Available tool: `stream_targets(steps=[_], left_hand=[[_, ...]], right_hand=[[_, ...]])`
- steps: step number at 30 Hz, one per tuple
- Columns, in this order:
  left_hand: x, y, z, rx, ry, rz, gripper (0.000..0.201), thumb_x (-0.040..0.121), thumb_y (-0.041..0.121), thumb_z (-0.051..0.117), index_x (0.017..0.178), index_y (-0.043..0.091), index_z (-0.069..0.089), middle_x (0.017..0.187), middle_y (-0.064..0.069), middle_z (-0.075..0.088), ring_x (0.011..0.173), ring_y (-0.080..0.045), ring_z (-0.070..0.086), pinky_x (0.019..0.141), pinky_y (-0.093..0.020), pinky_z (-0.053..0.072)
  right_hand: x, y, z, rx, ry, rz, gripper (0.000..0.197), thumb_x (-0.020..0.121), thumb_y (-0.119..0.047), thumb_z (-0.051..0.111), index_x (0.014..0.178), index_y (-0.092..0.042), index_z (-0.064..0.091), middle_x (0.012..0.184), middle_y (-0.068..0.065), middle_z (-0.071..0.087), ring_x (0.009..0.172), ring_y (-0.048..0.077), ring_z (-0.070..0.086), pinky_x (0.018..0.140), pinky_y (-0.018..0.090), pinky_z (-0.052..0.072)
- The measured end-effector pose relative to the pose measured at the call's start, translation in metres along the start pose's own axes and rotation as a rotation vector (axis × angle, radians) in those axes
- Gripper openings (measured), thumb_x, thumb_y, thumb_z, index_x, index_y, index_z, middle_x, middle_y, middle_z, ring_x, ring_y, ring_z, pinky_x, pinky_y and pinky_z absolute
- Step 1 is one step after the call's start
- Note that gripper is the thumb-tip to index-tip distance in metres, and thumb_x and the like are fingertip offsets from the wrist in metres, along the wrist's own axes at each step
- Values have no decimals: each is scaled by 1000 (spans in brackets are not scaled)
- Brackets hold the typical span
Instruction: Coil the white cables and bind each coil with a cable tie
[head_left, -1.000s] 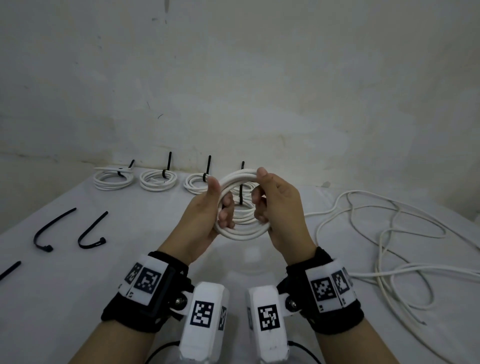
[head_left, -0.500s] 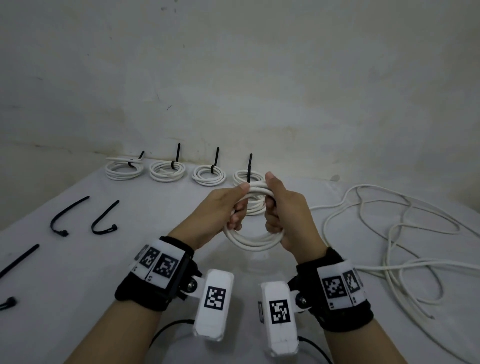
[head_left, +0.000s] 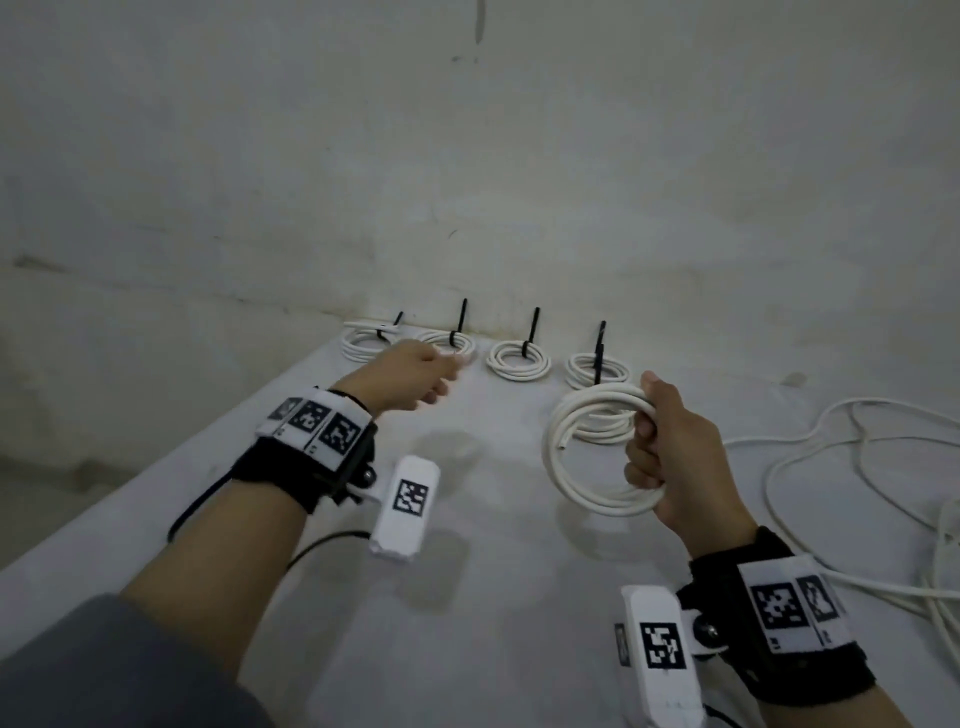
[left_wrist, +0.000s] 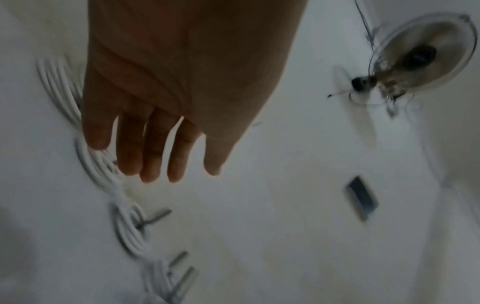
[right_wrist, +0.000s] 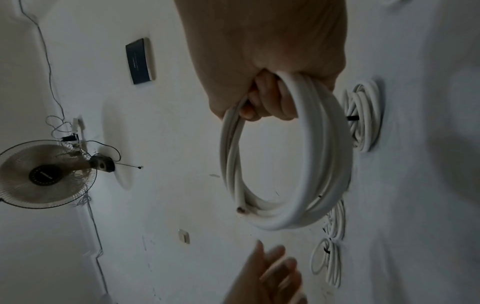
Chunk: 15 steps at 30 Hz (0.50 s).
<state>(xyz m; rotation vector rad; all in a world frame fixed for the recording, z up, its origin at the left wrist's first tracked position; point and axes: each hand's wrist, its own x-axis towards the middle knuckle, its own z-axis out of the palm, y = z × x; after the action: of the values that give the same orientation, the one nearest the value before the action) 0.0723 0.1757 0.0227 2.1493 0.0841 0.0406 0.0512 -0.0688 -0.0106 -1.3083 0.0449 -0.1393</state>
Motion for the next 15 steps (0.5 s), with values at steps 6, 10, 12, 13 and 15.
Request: stream_targets(steps=[6,10,12,13,15], left_hand=[[39,-75,-40,842,19,-302,44,96,33,52,120,-3,53,126,-17,57,115,-30,55,93,-32,43],[58,-113,-38,923,28,-319,32,95,23,49,113,-1,60,120,-17,60,108,-32,59,94,-39,48],[68,-125,-38,949,73,-305,31,95,22,46,114,0,57,121,-18,59,108,-34,58,95,-43,47],[67,-123,-37,959,76,-294,31,95,22,46,115,1,55,122,-17,58,109,-32,58,96,-42,47],[60,-109,-32,930,23,-294,27,96,22,48,114,3,54,119,-12,57,109,-26,57,94,-32,46]], right_hand=[[1,3,0,-25,-14,3,46,94,-34,53,55,-14,39,50,2,22,36,12,17,41,21,14],[3,4,0,-34,14,3,46,92,-35,55,55,-14,38,48,0,22,35,12,17,40,20,13],[4,4,-1,-36,27,2,46,92,-36,56,55,-14,38,45,-2,22,35,11,16,40,20,13],[4,5,-1,-37,33,5,46,92,-36,56,56,-14,38,44,-2,22,35,12,17,41,20,13],[5,5,-1,-34,49,7,45,91,-36,56,56,-14,39,46,-1,24,35,12,17,41,20,13]])
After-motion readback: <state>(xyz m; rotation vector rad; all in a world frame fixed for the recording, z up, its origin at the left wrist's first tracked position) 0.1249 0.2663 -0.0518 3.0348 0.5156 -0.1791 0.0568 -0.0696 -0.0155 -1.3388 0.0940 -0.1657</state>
